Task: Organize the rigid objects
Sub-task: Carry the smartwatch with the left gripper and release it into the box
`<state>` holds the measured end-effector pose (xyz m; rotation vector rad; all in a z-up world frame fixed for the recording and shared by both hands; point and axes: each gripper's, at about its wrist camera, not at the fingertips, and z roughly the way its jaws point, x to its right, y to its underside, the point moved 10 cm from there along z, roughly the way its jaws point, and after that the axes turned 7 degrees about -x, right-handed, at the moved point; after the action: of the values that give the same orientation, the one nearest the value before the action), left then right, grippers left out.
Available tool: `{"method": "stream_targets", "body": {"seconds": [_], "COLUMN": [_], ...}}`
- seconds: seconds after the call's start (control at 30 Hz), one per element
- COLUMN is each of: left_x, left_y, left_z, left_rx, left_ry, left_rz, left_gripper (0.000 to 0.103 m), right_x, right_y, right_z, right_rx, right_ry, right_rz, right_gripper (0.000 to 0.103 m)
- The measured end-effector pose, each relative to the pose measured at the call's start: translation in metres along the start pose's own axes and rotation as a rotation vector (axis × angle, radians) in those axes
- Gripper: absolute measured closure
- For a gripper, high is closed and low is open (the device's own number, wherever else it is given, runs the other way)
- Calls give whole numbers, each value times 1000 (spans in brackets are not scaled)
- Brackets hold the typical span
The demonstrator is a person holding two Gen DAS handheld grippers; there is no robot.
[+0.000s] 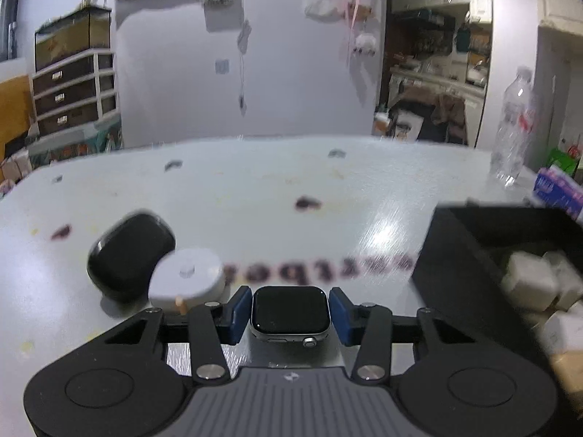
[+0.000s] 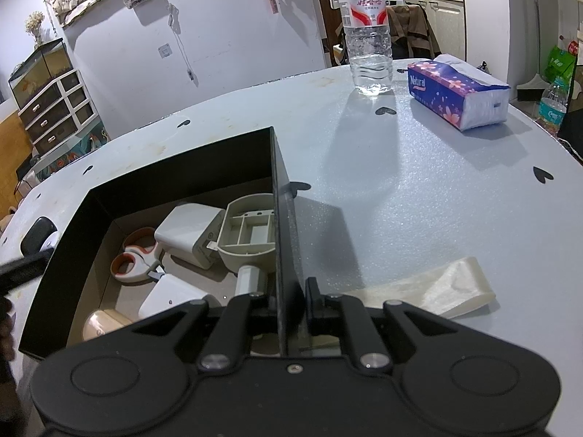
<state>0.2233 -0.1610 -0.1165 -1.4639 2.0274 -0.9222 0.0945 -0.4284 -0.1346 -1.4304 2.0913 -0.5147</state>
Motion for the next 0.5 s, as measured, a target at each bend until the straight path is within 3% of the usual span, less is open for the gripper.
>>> {"method": "stream_targets", "body": {"seconds": [0.23, 0.5], "left_x": [35, 103], "left_y": [-38, -33], "left_z": [-56, -76], "left_rx": [80, 58], "left_ry": [162, 323], "left_rz": [-48, 31], "left_gripper": [56, 56], "right_x": [0, 0], "right_y": [0, 0], "right_z": [0, 0], "right_rx": [-1, 0], "right_ry": [1, -1], "right_rz": [0, 1], "right_gripper": [92, 92]}}
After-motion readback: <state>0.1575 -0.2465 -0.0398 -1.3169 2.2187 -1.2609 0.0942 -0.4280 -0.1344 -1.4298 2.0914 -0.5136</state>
